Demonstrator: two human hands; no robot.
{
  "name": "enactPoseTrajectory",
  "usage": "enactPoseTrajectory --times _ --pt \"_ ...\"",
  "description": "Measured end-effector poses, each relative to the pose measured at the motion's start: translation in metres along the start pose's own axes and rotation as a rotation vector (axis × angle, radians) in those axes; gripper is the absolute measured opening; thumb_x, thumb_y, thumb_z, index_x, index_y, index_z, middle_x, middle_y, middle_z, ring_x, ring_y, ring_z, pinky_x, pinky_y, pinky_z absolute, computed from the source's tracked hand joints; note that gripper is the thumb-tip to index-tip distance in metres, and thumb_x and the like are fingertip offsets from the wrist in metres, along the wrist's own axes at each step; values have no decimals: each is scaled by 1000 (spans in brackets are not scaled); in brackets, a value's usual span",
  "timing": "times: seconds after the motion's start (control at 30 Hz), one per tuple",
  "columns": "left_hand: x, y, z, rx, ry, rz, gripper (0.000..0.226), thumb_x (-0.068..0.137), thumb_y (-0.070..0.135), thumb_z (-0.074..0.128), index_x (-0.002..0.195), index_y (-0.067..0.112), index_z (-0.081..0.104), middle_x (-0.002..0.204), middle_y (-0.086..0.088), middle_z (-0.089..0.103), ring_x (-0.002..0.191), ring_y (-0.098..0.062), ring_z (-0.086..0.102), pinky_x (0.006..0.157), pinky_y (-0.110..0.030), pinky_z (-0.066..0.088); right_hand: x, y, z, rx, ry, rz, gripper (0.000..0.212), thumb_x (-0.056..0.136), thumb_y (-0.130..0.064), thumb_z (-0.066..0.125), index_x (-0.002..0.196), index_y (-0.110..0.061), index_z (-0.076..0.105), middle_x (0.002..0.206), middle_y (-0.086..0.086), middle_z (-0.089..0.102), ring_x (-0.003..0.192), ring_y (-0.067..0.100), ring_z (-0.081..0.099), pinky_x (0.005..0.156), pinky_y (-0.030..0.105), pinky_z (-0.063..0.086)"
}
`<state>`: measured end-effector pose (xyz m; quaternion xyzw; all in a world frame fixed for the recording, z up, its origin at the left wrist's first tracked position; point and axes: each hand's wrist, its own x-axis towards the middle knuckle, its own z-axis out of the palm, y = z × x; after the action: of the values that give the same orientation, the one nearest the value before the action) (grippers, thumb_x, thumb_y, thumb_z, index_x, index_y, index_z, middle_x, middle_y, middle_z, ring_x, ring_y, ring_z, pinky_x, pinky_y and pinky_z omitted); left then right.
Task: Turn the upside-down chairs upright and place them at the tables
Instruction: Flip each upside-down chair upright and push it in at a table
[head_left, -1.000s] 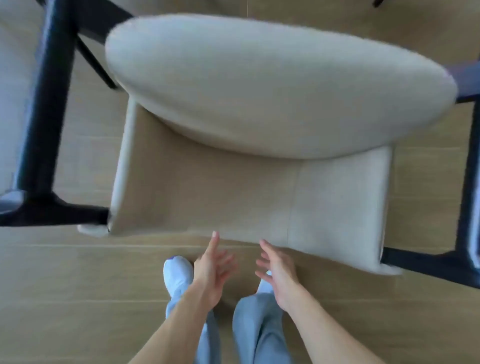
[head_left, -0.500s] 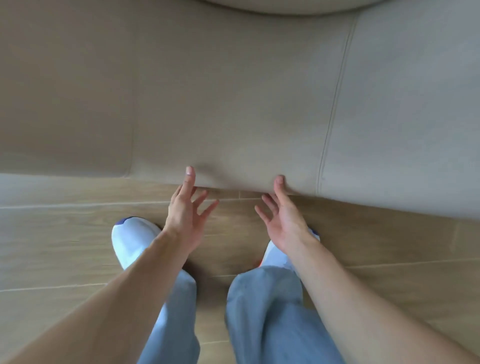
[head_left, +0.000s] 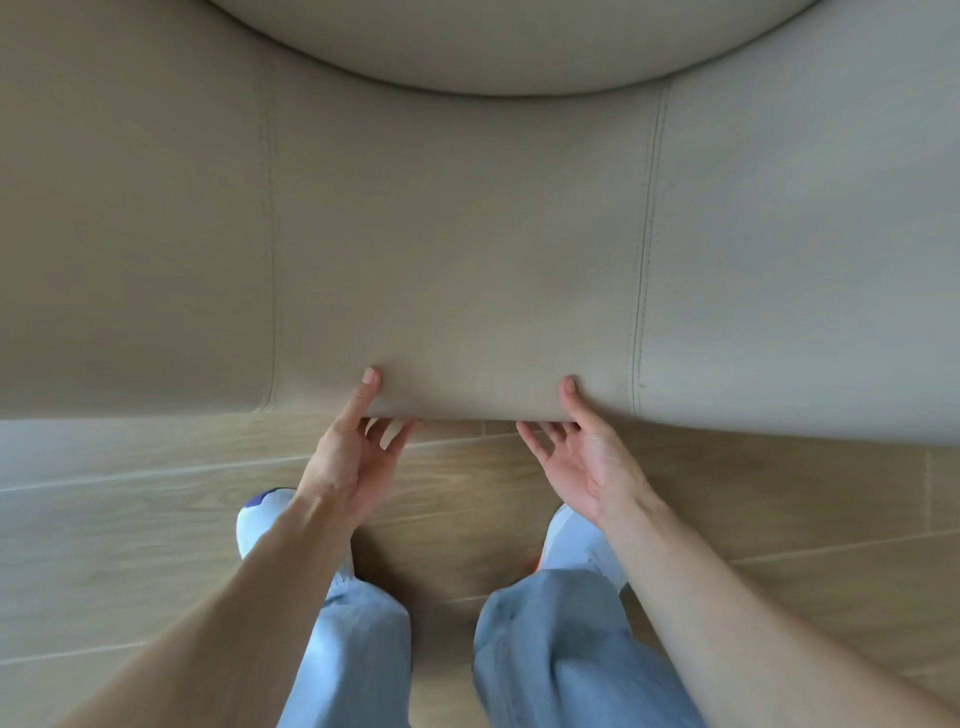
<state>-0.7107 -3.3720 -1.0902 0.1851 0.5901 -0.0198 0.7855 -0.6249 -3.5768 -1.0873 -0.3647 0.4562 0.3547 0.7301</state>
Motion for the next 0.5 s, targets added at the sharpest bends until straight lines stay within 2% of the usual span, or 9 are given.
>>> enactPoseTrajectory --times 0.07,0.27,0.5 --pt "-6 0 1 -4 -11 -7 44 74 31 79 113 14 68 116 -2 71 123 -20 62 108 -46 47 -7 -2 2 -13 25 6 39 70 -26 81 107 -24 73 118 -3 75 127 16 59 109 45 45" --pt "-51 3 3 37 7 -30 46 73 31 80 114 12 67 129 -5 66 124 -20 61 107 -47 49 -49 -7 7 -76 107 15 48 68 -30 81 114 -24 70 128 -3 70 125 15 60 109 42 46" --pt "-150 20 16 81 97 -35 62 69 28 79 128 14 63 129 -2 70 122 -15 63 115 -35 41 -145 -18 17 -181 231 53 63 55 -34 90 114 -23 72 119 -1 75 119 15 64 92 36 54"
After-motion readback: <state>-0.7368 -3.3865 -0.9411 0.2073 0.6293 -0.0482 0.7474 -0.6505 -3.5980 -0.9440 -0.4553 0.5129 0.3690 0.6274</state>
